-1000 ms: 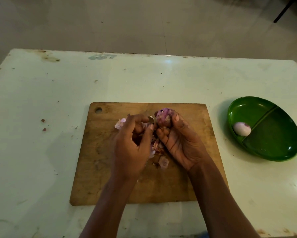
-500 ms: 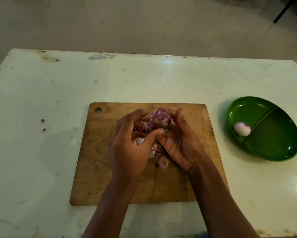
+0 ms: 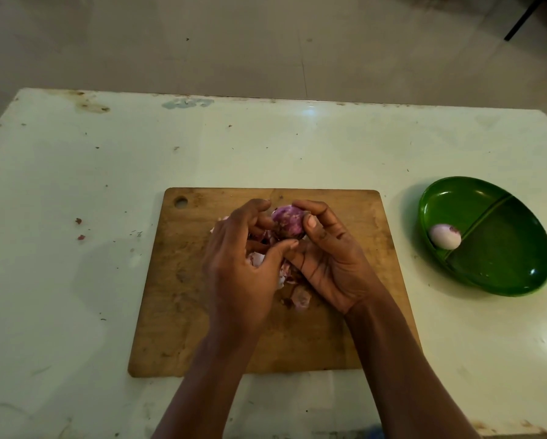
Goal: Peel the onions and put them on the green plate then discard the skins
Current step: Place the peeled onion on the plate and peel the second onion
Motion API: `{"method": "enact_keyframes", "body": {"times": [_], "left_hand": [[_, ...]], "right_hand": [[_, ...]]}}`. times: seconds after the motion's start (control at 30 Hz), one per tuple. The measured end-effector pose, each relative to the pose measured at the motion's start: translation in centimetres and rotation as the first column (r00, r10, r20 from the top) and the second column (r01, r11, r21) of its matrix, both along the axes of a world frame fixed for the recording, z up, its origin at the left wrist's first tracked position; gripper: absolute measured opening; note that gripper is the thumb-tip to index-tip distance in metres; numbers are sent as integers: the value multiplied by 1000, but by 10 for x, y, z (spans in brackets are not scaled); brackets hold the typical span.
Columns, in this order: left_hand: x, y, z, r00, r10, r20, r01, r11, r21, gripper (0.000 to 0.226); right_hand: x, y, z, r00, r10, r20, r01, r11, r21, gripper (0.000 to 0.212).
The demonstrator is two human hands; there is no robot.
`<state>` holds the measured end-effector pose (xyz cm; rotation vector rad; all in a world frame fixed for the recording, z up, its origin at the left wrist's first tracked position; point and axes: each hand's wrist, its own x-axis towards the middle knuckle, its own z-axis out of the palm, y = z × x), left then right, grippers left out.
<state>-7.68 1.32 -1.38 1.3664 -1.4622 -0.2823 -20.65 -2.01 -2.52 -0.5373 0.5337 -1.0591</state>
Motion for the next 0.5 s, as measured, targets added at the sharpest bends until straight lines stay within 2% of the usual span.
{"method": "enact_keyframes", "body": {"times": [0.13,0.3,0.5], "left_hand": [[0,0,-1,1000,12,-7,-12,999,46,55],[-3,2,0,999,-36,-5,36,999,30,43],[-1,2,-1,1000,0,8,0,1000,-6,58]], "right_hand": [[0,0,1,1000,2,-1,-2,1000,2,40],[1,0,-1,1000,4,-19,-4,1000,-13,40],[1,0,1,1000,-2,-16,2,1000,-6,36]]}}
